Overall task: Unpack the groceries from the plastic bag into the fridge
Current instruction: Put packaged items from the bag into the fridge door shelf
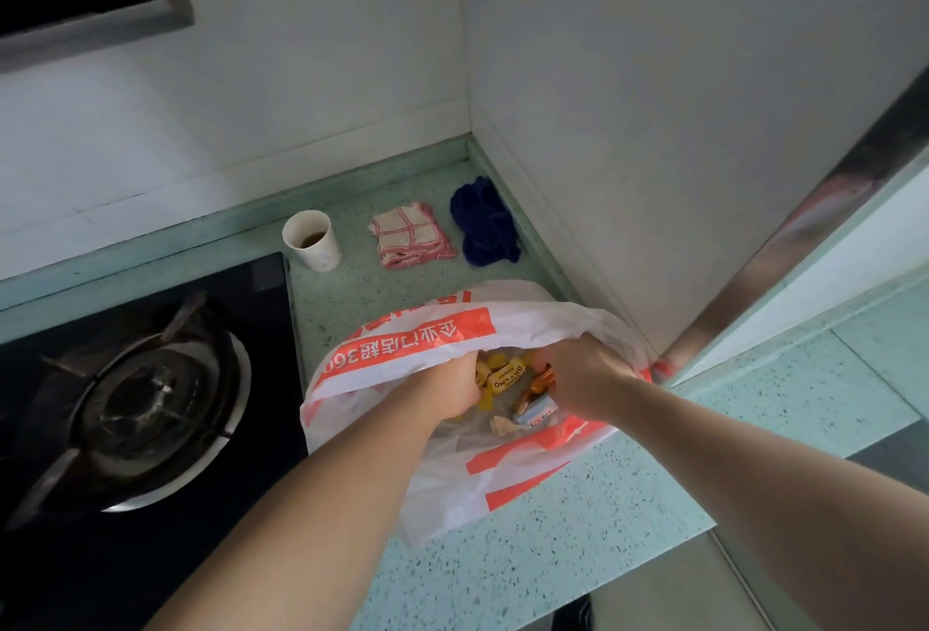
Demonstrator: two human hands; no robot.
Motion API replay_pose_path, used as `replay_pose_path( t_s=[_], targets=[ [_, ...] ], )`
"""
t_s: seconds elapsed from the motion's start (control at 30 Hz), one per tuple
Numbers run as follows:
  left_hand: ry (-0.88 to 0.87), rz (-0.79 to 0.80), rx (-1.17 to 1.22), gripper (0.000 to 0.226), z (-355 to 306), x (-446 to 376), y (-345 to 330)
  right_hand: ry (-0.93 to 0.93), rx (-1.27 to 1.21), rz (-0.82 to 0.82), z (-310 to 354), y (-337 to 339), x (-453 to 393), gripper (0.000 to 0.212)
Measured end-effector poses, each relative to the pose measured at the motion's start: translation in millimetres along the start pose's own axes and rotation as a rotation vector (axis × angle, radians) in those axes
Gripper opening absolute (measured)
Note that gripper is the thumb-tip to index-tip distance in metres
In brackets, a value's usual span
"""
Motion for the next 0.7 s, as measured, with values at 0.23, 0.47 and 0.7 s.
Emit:
replay_pose_path(
  t_s=[0.23, 0.47, 0.7],
  targets=[
    [-0.021, 0.005, 0.013, 0.035, 12.6, 12.4, -1.4, 0.032, 0.073, 0.02, 8.6, -1.9, 11.1, 0.024],
    [-0.075, -0.042, 0.068, 0.028, 23.6, 32.5, 5.8, 0.021, 0.056, -0.072, 8.5, -10.1, 16.8, 0.023],
    [-0.121, -0.118, 0.13, 0.045, 14.3, 54.3, 22.2, -0.075, -0.309, -0.107, 23.8, 4.4, 26.6, 0.031]
  ],
)
Point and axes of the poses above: each hand's wrist, its own x-axis away from the middle knuckle, its own y-axis out of the back of the hand, z = x × y, the point moved 2 cm from there along -x, towards the middle knuckle, and after that the axes turned 6 degrees about z, right-handed, at the moved point
